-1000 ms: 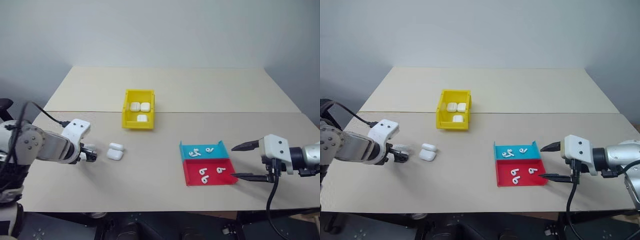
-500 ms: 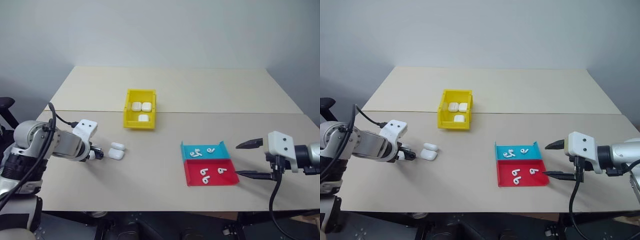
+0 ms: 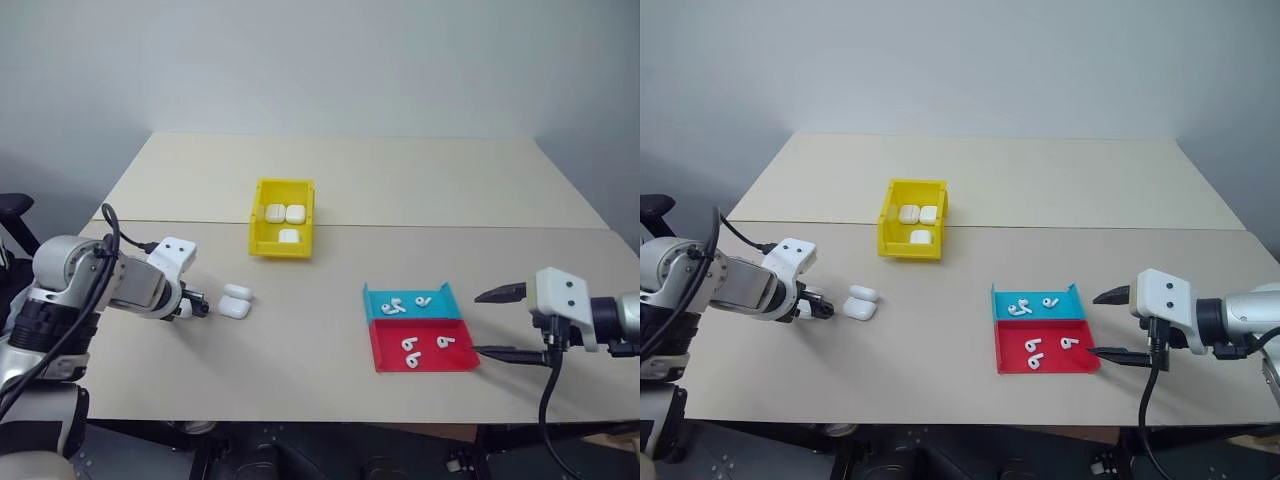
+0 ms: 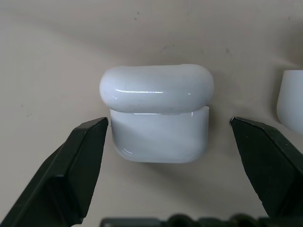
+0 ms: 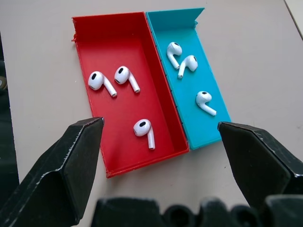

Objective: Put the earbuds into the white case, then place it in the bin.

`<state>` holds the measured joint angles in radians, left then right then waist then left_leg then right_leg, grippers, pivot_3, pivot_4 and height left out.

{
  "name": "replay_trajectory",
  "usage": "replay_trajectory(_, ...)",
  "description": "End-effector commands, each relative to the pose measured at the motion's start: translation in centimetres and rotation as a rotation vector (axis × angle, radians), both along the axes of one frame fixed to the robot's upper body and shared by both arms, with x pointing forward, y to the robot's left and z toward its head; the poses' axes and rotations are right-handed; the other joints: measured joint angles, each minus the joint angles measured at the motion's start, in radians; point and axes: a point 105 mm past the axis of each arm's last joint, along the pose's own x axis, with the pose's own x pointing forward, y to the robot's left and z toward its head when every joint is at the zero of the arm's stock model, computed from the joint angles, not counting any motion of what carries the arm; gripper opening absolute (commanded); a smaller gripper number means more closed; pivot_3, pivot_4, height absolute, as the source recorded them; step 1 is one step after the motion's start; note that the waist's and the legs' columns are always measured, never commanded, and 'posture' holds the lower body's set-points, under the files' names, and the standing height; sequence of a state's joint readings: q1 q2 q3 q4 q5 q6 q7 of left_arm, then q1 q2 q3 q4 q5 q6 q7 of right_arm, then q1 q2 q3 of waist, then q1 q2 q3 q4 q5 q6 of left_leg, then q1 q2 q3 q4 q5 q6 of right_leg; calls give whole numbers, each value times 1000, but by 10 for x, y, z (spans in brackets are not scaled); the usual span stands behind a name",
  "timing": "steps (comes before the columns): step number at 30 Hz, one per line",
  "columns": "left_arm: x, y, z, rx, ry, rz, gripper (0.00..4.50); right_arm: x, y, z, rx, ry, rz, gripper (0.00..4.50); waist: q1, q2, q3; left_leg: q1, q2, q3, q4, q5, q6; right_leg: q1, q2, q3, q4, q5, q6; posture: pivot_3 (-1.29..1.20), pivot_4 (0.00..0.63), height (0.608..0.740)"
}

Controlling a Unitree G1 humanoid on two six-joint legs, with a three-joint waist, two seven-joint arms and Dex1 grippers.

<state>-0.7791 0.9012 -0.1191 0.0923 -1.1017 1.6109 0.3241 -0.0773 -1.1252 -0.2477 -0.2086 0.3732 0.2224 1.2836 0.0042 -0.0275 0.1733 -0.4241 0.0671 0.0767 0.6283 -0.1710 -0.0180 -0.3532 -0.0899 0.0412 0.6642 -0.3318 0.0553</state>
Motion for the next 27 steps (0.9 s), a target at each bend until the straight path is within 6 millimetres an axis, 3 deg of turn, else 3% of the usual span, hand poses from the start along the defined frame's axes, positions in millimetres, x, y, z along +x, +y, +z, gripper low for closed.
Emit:
replay_trajectory(1,-3,5,-1,-2,18,12,3904,2,0,10,-19,-53,5,4500,-1,0,0,0,0,0,0,0,0,0,0,0,0,0,0,0,150,740)
replay_trajectory(5,-4,9,0,14,9,21,2749,4,0,10,-19,-54,1,4500,-5,0,0,0,0,0,0,0,0,0,0,0,0,0,0,0,150,740)
replay_trajectory(9,-4,11,5,56,-20,15,2747,6,0,9,-19,-62,-1,4500,-8,0,0,0,0,0,0,0,0,0,0,0,0,0,0,0,150,740)
replay_trajectory(15,-6,2,35,77,-119,-75,2747,8,0,13,-18,-79,6,4500,-9,0,0,-1,0,0,0,0,0,-1,0,0,0,0,0,0,150,740)
replay_trajectory(19,-15,-15,58,105,-252,-194,2747,9,0,22,-35,-107,39,4500,-7,-1,0,-2,0,0,0,0,0,-1,0,0,-1,0,0,0,150,740)
replay_trajectory(22,-18,-27,64,103,-321,-249,2747,12,2,29,-58,-111,66,4500,-6,-1,0,-1,0,0,0,0,-1,-1,0,0,-1,0,0,0,150,740)
replay_trajectory(27,-18,-63,83,26,-675,-419,2747,6,17,38,-124,-75,177,4500,-9,0,0,-1,0,1,-1,1,-2,-1,0,0,-1,0,0,0,150,740)
